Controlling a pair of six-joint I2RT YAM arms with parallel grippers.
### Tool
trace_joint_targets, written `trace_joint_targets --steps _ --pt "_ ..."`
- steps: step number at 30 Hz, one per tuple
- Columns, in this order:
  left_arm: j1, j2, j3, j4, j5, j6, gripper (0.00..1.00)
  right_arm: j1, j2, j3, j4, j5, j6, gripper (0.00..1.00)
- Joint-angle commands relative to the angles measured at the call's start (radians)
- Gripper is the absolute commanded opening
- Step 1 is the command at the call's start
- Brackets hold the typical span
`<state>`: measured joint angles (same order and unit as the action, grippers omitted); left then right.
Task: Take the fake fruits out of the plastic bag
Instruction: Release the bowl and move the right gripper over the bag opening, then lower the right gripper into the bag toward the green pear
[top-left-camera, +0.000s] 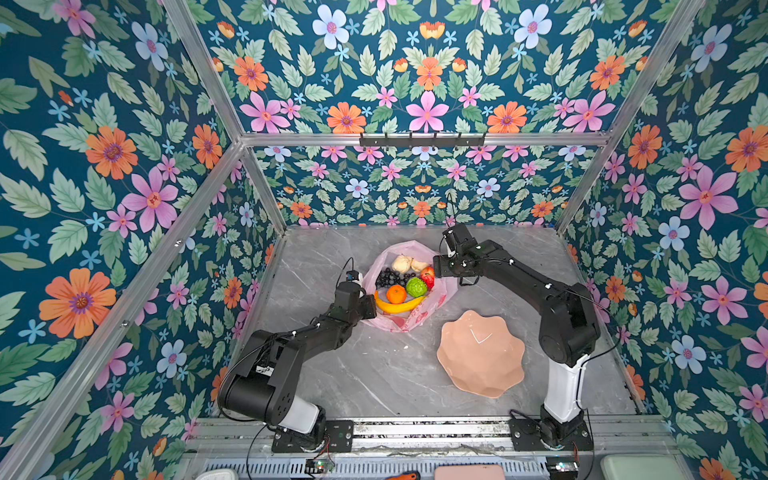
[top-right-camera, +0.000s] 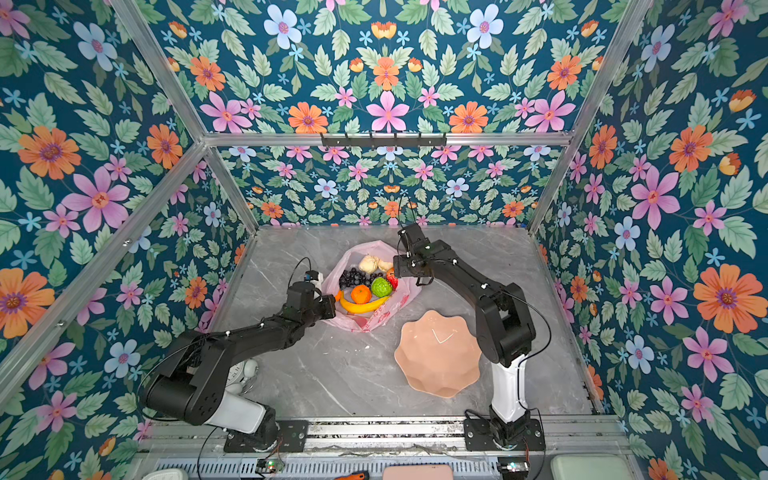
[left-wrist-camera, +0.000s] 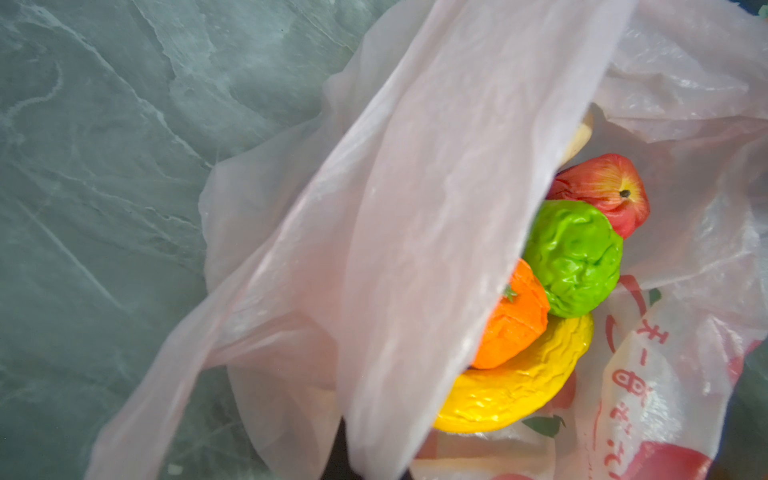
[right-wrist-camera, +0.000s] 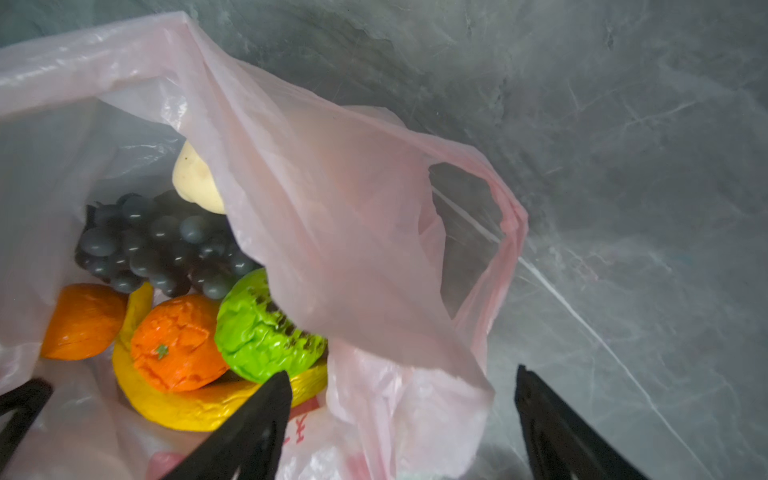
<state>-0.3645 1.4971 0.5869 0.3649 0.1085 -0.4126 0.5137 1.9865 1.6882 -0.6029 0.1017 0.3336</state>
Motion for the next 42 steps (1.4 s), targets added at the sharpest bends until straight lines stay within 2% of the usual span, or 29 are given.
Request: trace_joint_targets --steps 1,8,10,15,18,23,26,33,42 --pt "-0.001 0.003 0.004 0.019 0.008 0.015 0.00 0.003 0.046 0.047 -0.039 0.029 -0.036 0.87" --pt "-0.003 0.007 0.004 0.022 0.011 0.016 0.00 0.003 0.167 0.178 -0.126 0.113 -0.017 0.89" --pt "-0.004 0.005 0.005 0.022 0.011 0.018 0.00 0.003 0.194 0.211 -0.158 0.138 0.002 0.80" --pt "-0.006 0.005 0.005 0.023 0.015 0.019 0.00 0.000 0.191 0.216 -0.174 0.213 0.022 0.44" --pt "-0.039 0.010 0.022 0.006 -0.027 0.032 0.00 -0.014 0.158 0.168 -0.148 0.211 0.030 0.34" --pt "-0.104 0.065 0.088 0.005 -0.036 0.007 0.00 -0.074 0.070 0.030 -0.074 0.135 0.062 0.21" --pt "-0.143 0.109 0.150 -0.029 -0.047 0.002 0.00 -0.098 0.016 -0.055 -0.027 0.089 0.065 0.19" --pt "-0.171 0.181 0.226 -0.032 -0.049 -0.022 0.00 -0.131 -0.076 -0.200 0.027 0.079 0.086 0.20" --pt "-0.201 0.184 0.149 0.110 -0.038 -0.035 0.00 -0.172 -0.104 -0.260 0.032 0.068 0.133 0.24"
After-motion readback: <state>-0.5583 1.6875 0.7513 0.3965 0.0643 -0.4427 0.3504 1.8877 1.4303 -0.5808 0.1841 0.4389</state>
